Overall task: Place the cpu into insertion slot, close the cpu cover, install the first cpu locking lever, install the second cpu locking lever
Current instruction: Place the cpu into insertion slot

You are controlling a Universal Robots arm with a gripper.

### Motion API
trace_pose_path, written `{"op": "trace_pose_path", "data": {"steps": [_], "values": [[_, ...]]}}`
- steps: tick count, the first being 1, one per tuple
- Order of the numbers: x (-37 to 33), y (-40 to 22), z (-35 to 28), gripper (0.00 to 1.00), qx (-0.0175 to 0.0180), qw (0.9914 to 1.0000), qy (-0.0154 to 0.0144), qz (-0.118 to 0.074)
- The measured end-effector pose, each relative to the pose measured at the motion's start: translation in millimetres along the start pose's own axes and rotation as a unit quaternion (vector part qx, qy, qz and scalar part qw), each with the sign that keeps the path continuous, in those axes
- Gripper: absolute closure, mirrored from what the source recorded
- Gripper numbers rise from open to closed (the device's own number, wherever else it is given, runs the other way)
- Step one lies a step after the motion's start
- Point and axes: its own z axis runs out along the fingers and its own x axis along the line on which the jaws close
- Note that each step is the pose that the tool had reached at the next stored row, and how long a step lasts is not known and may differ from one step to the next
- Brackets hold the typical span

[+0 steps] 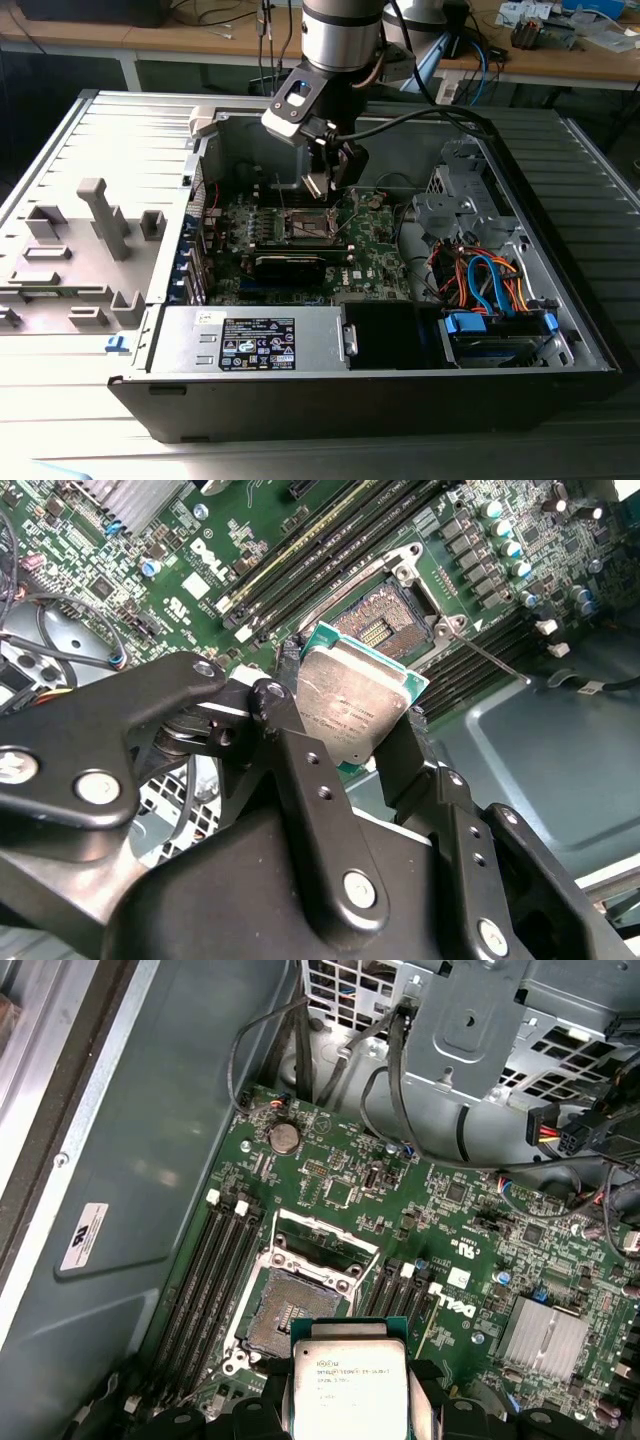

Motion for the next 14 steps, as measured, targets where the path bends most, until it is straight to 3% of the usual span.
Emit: {"op": "trace_pose_path", "data": {"steps": [14], "values": [[0.0,0.0,0.3,0.45,-0.0001,0.99998,-0.0001,0.006]]}}
